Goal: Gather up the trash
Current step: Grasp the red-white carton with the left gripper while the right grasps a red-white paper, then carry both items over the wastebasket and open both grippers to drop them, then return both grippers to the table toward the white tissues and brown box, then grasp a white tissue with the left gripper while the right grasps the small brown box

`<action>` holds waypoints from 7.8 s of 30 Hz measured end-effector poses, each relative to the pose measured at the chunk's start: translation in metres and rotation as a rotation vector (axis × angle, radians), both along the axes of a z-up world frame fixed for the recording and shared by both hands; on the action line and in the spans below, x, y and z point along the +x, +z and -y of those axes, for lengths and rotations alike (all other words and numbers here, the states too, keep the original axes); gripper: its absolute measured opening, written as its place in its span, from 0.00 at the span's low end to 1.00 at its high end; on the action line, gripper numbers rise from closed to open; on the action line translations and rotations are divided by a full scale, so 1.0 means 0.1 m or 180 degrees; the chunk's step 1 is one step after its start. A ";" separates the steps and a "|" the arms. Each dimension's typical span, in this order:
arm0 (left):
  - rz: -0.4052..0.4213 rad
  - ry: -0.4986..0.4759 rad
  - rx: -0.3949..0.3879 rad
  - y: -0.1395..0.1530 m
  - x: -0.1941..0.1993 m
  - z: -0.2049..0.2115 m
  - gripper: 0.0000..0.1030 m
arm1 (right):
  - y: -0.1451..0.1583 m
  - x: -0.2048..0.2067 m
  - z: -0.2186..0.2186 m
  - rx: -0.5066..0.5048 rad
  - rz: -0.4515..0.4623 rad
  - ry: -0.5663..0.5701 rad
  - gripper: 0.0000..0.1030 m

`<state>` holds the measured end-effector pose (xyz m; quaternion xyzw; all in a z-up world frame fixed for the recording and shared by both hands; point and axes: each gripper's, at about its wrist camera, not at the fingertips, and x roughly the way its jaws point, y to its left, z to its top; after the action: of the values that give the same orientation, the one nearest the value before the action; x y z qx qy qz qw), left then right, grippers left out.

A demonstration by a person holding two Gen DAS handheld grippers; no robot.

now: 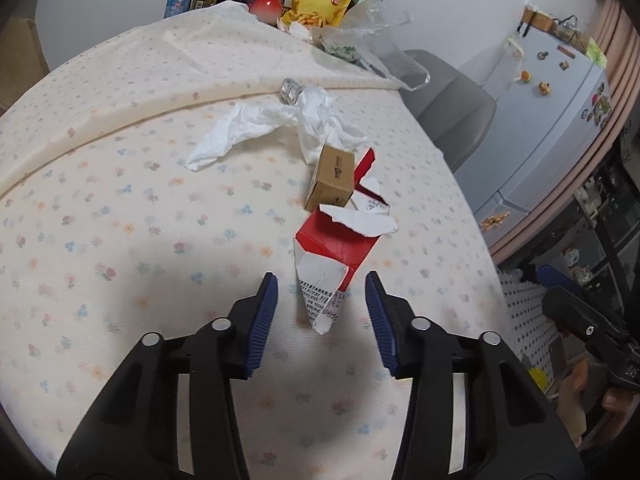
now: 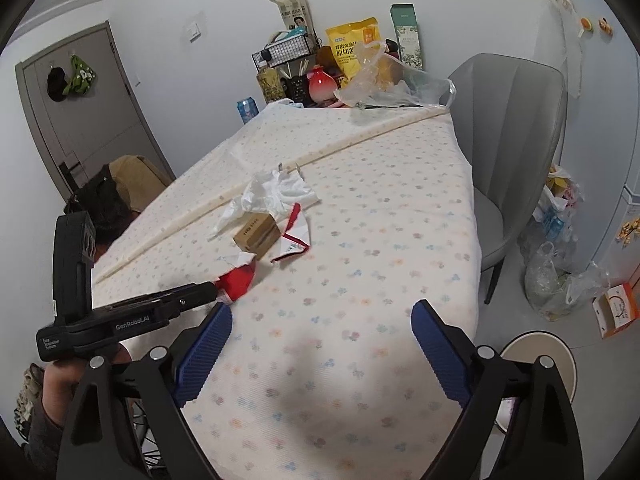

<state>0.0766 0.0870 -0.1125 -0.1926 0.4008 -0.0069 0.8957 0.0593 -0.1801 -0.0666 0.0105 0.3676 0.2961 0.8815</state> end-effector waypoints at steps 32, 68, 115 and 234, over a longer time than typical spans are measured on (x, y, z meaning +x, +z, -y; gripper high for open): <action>0.0104 0.0820 0.0134 0.13 -0.30 -0.83 0.10 | -0.39 0.61 -1.25 -0.0592 -0.0203 0.0399 0.39; 0.0355 0.0162 0.0357 0.56 0.22 0.20 0.10 | -0.02 0.45 0.16 -0.0068 -0.0022 -0.0278 0.20; -0.0027 -0.1326 0.0835 0.23 1.46 2.93 0.10 | -1.32 0.81 3.21 0.0688 -0.0693 -0.2022 0.55; 0.0149 0.1064 0.0108 0.22 0.23 -1.05 0.04 | 0.07 0.57 -1.12 -0.0282 -0.0082 0.0241 0.90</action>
<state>0.0992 0.1924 -0.0902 -0.2412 0.3424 0.1444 0.8965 0.1168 -0.0684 -0.0596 -0.0386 0.3919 0.3126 0.8644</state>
